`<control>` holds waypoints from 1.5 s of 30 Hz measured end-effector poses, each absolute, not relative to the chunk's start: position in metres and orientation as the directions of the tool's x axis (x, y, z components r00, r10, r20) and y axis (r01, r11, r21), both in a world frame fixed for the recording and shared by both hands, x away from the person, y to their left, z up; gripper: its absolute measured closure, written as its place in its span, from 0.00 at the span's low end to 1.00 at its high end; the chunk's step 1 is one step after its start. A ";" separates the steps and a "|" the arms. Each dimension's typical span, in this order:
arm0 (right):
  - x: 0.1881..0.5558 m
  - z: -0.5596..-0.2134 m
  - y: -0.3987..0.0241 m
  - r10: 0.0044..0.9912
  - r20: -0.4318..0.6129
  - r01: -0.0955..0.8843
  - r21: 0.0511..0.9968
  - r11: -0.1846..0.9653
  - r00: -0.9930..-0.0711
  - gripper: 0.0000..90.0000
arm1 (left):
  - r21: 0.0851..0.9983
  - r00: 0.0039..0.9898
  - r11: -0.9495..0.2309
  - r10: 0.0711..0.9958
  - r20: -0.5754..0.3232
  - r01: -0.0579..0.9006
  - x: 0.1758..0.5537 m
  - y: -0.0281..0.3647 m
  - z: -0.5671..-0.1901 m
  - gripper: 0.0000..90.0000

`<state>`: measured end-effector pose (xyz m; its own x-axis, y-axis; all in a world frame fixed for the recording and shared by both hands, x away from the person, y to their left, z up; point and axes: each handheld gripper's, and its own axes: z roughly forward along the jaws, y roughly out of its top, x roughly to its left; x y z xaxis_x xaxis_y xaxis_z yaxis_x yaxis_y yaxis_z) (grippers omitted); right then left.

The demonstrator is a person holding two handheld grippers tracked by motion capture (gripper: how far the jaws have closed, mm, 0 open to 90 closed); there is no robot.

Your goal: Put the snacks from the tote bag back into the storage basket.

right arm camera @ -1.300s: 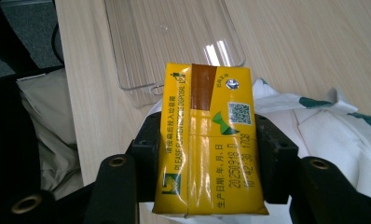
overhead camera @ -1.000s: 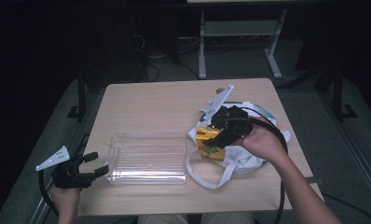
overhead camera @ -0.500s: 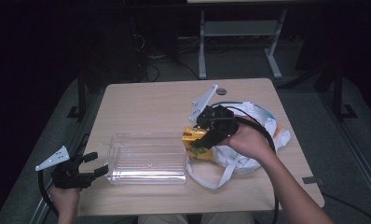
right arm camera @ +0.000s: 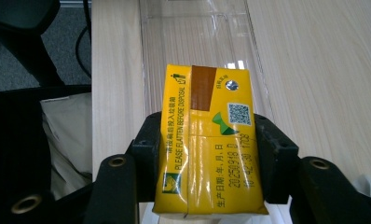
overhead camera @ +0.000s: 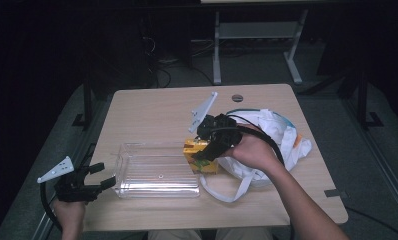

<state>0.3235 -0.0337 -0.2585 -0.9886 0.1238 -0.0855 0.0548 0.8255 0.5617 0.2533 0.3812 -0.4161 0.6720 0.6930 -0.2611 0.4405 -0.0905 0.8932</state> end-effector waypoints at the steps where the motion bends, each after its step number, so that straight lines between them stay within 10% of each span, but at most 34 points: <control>1: 0.323 -0.259 -0.032 0.122 -0.082 0.056 0.563 0.824 -0.989 0.57 | 0.893 0.672 -0.091 0.693 -0.261 0.440 0.253 0.381 -0.416 0.14; 45: 0.331 -0.301 0.028 0.041 -0.044 0.013 0.522 0.853 -0.998 0.56 | 0.894 0.669 -0.079 0.693 -0.269 0.442 0.254 0.382 -0.417 0.14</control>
